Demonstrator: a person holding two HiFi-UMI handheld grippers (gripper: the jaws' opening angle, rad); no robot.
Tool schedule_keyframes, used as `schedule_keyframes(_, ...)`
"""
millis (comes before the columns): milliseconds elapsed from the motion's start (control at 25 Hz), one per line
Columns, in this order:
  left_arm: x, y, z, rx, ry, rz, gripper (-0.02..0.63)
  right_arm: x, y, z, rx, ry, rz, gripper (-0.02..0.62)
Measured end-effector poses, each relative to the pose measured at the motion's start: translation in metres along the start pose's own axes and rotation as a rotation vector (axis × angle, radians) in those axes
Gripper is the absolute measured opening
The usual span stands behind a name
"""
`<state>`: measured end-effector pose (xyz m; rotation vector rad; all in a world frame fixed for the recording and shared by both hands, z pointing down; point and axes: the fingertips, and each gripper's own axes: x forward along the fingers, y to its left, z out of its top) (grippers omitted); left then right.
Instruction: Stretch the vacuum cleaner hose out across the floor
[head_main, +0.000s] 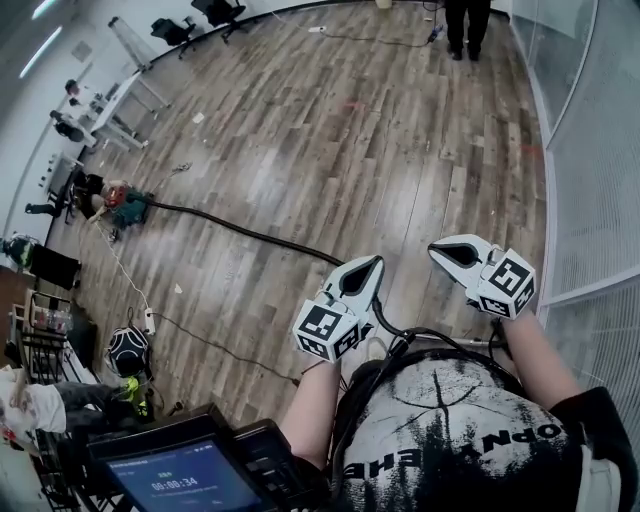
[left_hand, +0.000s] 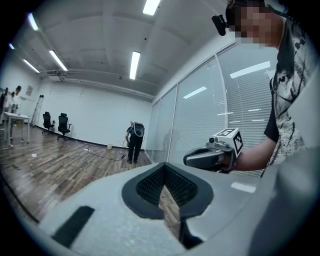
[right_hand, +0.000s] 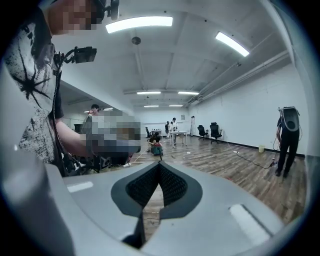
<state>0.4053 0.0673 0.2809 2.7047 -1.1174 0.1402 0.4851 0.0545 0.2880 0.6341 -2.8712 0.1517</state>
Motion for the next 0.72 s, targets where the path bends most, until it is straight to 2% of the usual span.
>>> schedule_keyframes(720,0.0105,0.0000,-0.0002,0.018,0.016,-0.004,0.000,-0.0039,-0.0090,-0.0018,-0.002,-0.013,-0.010,0.005)
